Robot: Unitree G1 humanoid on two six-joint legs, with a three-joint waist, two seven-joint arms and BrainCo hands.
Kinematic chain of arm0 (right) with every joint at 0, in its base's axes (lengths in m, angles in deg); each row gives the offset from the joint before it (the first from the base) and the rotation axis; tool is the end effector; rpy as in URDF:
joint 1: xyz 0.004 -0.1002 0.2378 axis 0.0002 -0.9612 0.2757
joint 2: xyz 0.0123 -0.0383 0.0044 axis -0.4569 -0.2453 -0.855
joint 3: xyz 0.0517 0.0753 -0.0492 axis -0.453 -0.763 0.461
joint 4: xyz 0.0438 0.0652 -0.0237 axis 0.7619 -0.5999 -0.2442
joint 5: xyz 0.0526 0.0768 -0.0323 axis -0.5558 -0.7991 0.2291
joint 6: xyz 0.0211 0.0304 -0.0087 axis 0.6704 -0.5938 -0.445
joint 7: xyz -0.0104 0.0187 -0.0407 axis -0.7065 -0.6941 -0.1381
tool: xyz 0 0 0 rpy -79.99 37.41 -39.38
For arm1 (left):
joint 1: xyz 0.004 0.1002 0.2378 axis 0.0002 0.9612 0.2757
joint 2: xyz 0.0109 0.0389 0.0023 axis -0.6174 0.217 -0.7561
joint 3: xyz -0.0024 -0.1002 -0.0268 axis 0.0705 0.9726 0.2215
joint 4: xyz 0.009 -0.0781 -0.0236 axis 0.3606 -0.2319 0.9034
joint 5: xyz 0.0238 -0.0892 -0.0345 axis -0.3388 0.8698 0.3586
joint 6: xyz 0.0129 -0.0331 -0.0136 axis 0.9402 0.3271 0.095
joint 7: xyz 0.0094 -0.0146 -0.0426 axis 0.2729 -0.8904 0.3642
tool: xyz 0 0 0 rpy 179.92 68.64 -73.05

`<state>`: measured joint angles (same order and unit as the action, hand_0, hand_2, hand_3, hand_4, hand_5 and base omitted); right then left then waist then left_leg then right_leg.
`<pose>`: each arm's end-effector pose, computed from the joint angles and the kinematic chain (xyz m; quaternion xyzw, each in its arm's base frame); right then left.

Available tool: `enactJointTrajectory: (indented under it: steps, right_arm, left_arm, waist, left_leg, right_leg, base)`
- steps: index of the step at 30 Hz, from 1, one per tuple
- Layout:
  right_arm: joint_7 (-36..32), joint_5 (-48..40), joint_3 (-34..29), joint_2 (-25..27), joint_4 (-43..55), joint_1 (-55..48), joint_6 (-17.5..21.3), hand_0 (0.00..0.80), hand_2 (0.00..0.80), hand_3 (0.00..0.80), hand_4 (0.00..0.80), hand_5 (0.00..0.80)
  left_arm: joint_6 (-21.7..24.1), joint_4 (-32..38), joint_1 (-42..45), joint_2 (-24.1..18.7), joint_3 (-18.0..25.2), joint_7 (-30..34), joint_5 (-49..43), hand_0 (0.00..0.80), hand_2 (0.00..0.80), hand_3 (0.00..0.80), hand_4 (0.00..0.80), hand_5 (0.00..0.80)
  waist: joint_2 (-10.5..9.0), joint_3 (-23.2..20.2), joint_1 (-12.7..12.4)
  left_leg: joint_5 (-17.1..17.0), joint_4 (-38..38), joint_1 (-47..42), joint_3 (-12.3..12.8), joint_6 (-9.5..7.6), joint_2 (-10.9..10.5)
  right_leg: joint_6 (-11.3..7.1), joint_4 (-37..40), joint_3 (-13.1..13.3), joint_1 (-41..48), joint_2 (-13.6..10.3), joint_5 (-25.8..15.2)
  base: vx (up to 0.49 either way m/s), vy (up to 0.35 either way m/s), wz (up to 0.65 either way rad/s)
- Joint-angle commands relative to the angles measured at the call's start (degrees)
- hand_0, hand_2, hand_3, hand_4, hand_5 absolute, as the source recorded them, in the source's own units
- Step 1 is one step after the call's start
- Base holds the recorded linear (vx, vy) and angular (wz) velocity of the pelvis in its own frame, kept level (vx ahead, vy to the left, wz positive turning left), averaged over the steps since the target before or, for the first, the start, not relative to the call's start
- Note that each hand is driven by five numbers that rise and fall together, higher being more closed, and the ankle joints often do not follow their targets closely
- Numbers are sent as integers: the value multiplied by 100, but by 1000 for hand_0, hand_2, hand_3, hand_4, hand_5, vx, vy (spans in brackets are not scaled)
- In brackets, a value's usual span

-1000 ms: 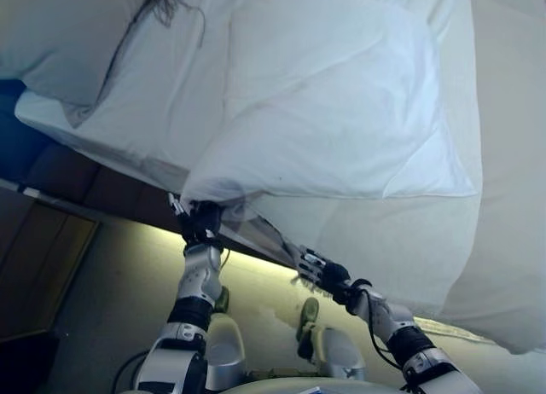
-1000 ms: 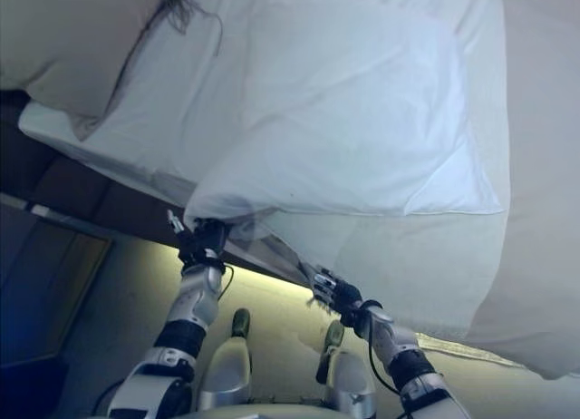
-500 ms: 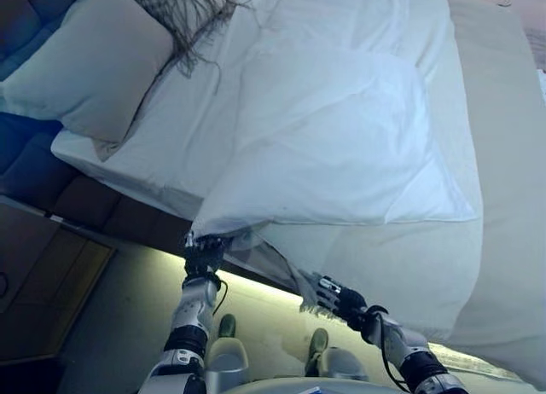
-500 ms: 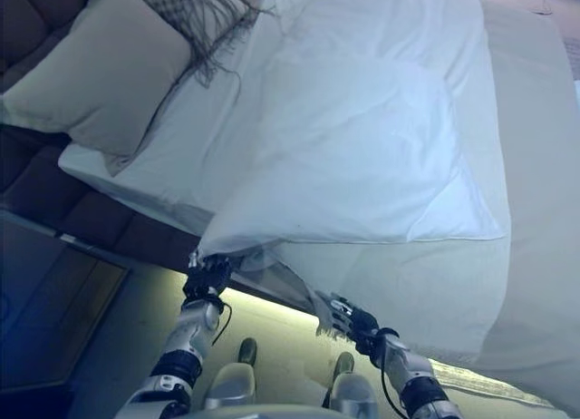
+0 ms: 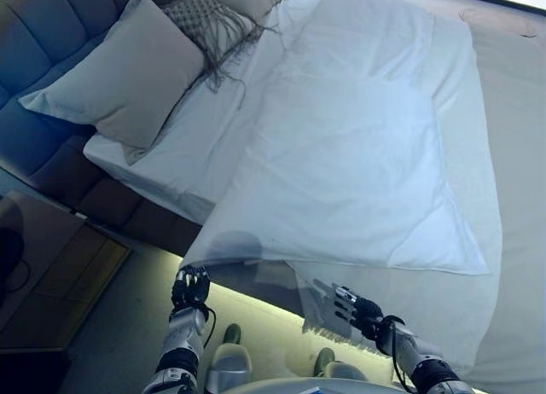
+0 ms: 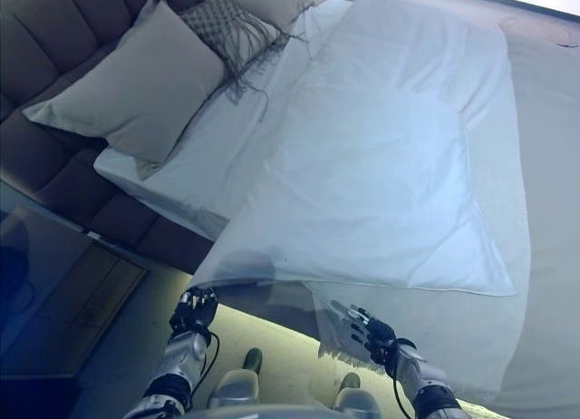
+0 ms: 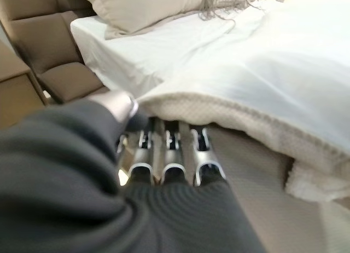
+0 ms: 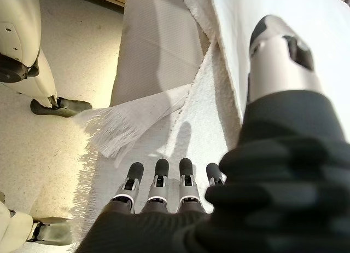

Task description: Make the bed neatly

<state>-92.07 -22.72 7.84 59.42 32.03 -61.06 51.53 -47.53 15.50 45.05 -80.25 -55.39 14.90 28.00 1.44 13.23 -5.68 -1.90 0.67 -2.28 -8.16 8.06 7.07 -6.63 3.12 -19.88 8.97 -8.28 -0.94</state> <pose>0.1463 -0.2132 -0.0748 0.1961 0.4407 0.0190 0.8758 0.1654 0.1888 -0.0756 -0.7412 0.0833 0.3038 0.5928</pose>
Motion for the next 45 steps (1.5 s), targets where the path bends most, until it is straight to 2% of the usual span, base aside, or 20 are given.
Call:
enactJointTrajectory:
  steps: [1, 9, 17, 21, 26, 32, 36, 39, 40, 42, 45]
  right_arm:
    - [14, 14, -116, -122, -195, -216, 250, 0, 0, 0, 0, 0]
    - [-40, 65, -250, -18, -303, -281, 349, 0, 0, 0, 0, 0]
    - [-40, -7, -309, 154, -202, -273, 241, 0, 0, 0, 0, 0]
    - [-110, 7, -361, 250, -404, -235, 333, 0, 0, 0, 0, 0]
    - [-179, -269, -491, 314, -595, -152, 362, 0, 0, 0, 0, 0]
    - [-150, -522, -915, 437, -933, -27, 468, 0, 0, 0, 0, 0]
    - [-103, -522, -1295, 684, -1155, 164, 382, 0, 0, 0, 0, 0]
    - [-169, -439, -1481, 849, -1422, 388, 334, 0, 0, 0, 0, 0]
    - [-129, -450, -1472, 863, -1420, 453, 294, 0, 0, 0, 0, 0]
    - [-98, -550, -1379, 852, -1463, 479, 329, 0, 0, 0, 0, 0]
    - [-230, -692, -1300, 766, -1478, 362, 446, 0, 0, 0, 0, 0]
  left_arm:
    - [936, -119, 385, -2150, 1684, 363, 158, 800, 800, 800, 800, 800]
    - [813, -541, 576, -2336, 1895, 98, 56, 800, 800, 800, 800, 800]
    - [534, -1034, 792, -2915, 2304, 20, -295, 800, 800, 800, 800, 800]
    - [91, -1065, 922, -3154, 2444, 145, -565, 800, 800, 800, 800, 800]
    - [-578, -1136, 958, -3368, 2376, 378, -1139, 800, 800, 800, 800, 800]
    - [-933, -1387, 950, -3480, 2306, 457, -1457, 800, 800, 800, 800, 800]
    - [-989, -1537, 950, -3583, 2396, 191, -1452, 800, 800, 800, 800, 800]
    - [-1016, -1464, 910, -3635, 2454, 26, -1404, 800, 800, 800, 800, 800]
    - [-1018, -1394, 888, -3651, 2465, -17, -1378, 800, 800, 800, 800, 800]
    - [-970, -1311, 824, -3654, 2424, -36, -1257, 800, 800, 800, 800, 800]
    - [-671, -1076, 595, -3502, 2197, -16, -1058, 800, 800, 800, 800, 800]
  waist:
    - [-249, -462, -602]
    - [-265, -428, -646]
    - [-247, -355, -714]
    - [-135, -326, -774]
    - [-7, -317, -788]
    - [74, -361, -619]
    - [87, -342, -476]
    - [87, -307, -467]
    - [92, -299, -485]
    - [96, -306, -480]
    - [-7, -341, -382]
  left_leg:
    - [-188, -71, 191, -156, -163, -215]
    - [-188, -104, 240, -190, -159, -202]
    - [-180, -138, 288, -220, -168, -206]
    - [-167, -179, 331, -260, -188, -240]
    - [-117, -241, 351, -276, -203, -299]
    - [45, -363, 347, -84, -263, -435]
    - [178, -460, 323, 97, -345, -571]
    - [174, -408, 253, 261, -411, -612]
    - [117, -380, 244, 325, -454, -616]
    - [-11, -297, 233, 399, -537, -624]
    - [-200, -70, 247, 319, -624, -751]
  right_leg:
    - [-387, -536, 159, -310, -792, -168]
    - [-382, -554, 122, -332, -797, -154]
    - [-425, -561, 70, -375, -842, -189]
    - [-444, -583, 56, -410, -898, -190]
    - [-490, -558, 39, -416, -985, -254]
    - [-564, -403, 236, -442, -1157, -449]
    - [-632, -332, 433, -521, -1382, -717]
    - [-629, -566, 466, -653, -1430, -787]
    - [-603, -862, 409, -698, -1345, -698]
    - [-483, -1374, 357, -813, -1008, -396]
    - [-179, -1578, 473, -947, -151, 69]
  base:
    - [-3, 18, 3]
    - [0, 17, 2]
    - [-15, 25, 0]
    - [-44, 72, -1]
    - [-42, 61, 1]
    - [-36, 93, -1]
    - [-52, 156, -7]
    - [-93, 129, -25]
    - [-119, 128, -23]
    - [-124, 100, -20]
    - [-92, -48, -9]
